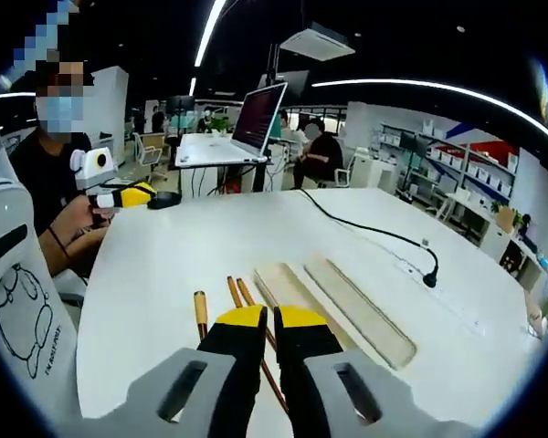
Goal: Arrange the utensils inside the cutlery case until each visible utensil rests in its matching compartment.
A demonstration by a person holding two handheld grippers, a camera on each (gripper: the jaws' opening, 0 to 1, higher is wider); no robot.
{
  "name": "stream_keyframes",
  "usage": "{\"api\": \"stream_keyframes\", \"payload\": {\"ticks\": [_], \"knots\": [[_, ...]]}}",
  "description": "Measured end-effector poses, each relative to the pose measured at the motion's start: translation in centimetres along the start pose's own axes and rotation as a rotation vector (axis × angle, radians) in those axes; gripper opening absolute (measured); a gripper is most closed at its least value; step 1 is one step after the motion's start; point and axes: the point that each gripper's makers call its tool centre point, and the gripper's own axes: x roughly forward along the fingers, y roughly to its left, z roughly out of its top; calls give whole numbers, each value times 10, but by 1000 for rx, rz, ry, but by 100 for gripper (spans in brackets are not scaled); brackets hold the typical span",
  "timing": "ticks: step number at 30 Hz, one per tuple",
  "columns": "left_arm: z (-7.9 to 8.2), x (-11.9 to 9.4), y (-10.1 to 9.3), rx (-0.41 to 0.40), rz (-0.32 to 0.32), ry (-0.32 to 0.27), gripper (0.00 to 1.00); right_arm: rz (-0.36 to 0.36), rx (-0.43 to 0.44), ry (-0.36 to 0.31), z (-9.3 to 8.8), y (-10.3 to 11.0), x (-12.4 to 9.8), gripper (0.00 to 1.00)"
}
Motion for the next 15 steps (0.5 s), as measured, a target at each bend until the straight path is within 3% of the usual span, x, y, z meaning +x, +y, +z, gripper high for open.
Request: {"api": "stream_keyframes", "payload": {"ticks": [3,6,15], "knots": [[15,-3,-4,-29,-33,-57,7,8,-12,35,-5,-1,8,4],[21,-5,-3,-26,-26,-76,7,28,-19,54,-8,2,13,4],[5,0,-1,-46,-12,-53,7,84,-108,150,-20,9,35,3]]}}
